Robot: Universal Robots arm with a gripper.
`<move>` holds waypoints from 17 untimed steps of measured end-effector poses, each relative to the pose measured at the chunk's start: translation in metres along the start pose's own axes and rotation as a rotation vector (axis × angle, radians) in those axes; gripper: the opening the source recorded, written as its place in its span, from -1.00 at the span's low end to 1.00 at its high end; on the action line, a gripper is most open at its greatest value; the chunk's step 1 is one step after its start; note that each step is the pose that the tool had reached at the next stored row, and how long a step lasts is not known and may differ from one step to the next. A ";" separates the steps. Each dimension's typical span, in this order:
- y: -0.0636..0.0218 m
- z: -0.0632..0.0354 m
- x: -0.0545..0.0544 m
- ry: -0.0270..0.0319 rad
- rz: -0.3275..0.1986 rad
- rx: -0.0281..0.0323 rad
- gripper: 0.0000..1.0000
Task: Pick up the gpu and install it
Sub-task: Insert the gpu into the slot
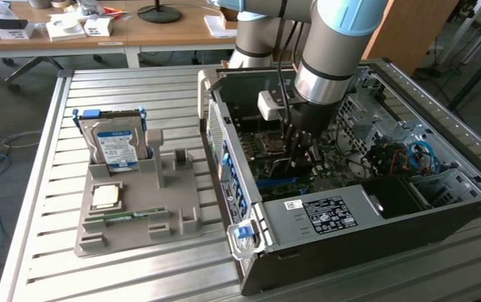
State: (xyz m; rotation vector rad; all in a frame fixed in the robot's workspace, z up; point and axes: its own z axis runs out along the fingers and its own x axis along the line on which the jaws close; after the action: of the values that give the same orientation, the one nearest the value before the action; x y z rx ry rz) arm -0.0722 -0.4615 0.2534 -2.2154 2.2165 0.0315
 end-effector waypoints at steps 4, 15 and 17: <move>-0.0001 -0.0002 0.000 -0.0001 0.000 0.0000 -0.48; -0.0001 -0.0064 0.000 0.0000 0.000 0.0005 -0.48; -0.0001 -0.0064 0.000 0.0002 0.000 0.0014 -0.48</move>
State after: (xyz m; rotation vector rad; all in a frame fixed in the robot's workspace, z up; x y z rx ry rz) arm -0.0721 -0.4615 0.2598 -2.2151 2.2157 0.0298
